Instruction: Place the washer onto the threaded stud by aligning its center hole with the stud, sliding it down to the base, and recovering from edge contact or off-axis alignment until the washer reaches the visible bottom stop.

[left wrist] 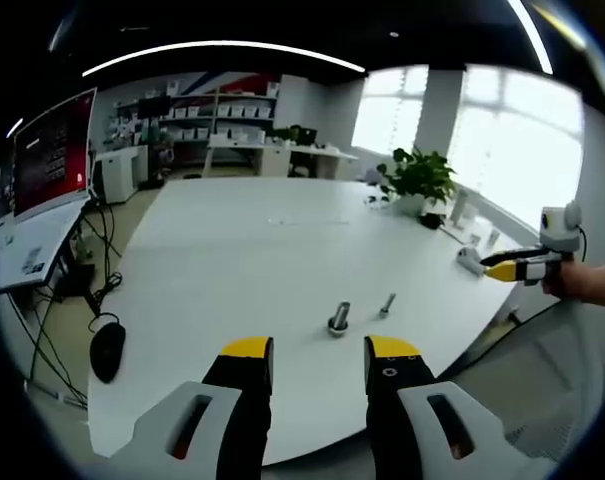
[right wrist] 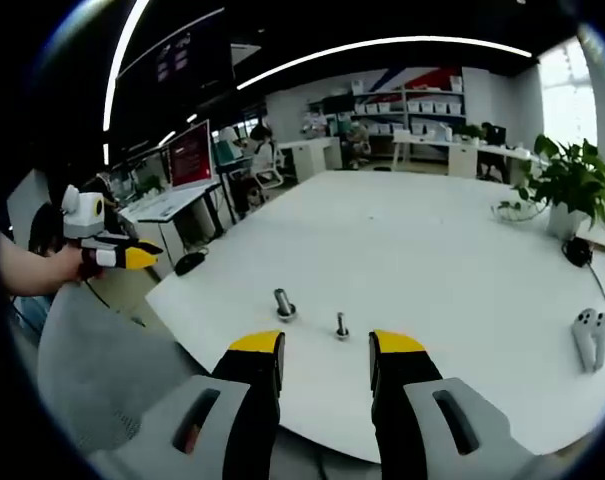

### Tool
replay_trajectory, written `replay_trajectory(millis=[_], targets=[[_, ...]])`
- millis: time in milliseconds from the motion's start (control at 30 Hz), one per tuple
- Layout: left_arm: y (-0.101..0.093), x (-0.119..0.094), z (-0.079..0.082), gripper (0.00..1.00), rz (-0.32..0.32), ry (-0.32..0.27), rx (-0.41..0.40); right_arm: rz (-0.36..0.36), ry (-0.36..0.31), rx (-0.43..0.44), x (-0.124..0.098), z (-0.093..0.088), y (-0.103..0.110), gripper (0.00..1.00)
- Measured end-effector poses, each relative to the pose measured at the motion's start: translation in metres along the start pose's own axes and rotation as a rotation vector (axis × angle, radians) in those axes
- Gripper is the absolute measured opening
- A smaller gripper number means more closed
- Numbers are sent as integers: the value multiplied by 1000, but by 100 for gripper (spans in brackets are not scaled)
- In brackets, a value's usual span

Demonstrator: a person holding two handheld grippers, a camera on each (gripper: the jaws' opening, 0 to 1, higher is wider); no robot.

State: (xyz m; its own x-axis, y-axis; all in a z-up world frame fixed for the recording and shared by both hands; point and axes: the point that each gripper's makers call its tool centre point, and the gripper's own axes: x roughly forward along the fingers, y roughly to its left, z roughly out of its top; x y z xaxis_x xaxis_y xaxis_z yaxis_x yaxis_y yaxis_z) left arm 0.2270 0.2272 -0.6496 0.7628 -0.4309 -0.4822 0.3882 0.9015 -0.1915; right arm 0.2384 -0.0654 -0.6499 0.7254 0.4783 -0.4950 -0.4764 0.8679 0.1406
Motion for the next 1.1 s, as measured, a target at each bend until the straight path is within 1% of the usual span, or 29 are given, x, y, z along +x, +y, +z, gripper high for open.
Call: replay_trajectory(millis=[67,133,200,267,333,367,433,500,600,700,767,833,933,1000,1067,1100], targets=[[1,0,0,34,4,3,0,-10,-8,9,-2,1,-3,36],[1,-1,0,34,9,3,7,-23,-40,11,-5,7,-5,35],[4,-3,5,34,29,-17,31,-28,-49,10,-5,11,-6,35],[4,-4,5,34,25,-20,27,-23,-48,7,-4,12,-5,35],[5,-3,4,34,30,-12,31,-21,-47,-13,-5,15,-3,34],[4,-3,5,34,34,-11,36,-29,-68,-30,-8,20,-4,34],[2,-3,6,34,18,-16,34,-23,-79,-28,-11,25,-3,34],[-2,-3,10,35,-12,-31,19,-11,-63,-48,-11,23,0,34],[-1,-4,10,35,-7,-30,18,12,-46,-61,-12,19,5,34],[-1,-5,13,35,-4,-31,23,39,-31,-31,-11,14,11,35],[-1,-6,17,35,3,-33,37,47,-22,-42,-9,10,14,35],[-3,-7,20,35,-7,-33,40,54,-17,-56,-7,7,16,35],[-4,-7,23,36,-11,-25,32,65,-7,-75,-4,5,19,35],[-7,-8,27,36,-15,-29,22,69,-5,-87,-3,5,20,35],[-7,-7,24,36,-4,-29,16,69,-8,-94,-3,4,21,35],[-8,-6,19,36,1,-17,3,71,-8,-94,-3,3,20,35]])
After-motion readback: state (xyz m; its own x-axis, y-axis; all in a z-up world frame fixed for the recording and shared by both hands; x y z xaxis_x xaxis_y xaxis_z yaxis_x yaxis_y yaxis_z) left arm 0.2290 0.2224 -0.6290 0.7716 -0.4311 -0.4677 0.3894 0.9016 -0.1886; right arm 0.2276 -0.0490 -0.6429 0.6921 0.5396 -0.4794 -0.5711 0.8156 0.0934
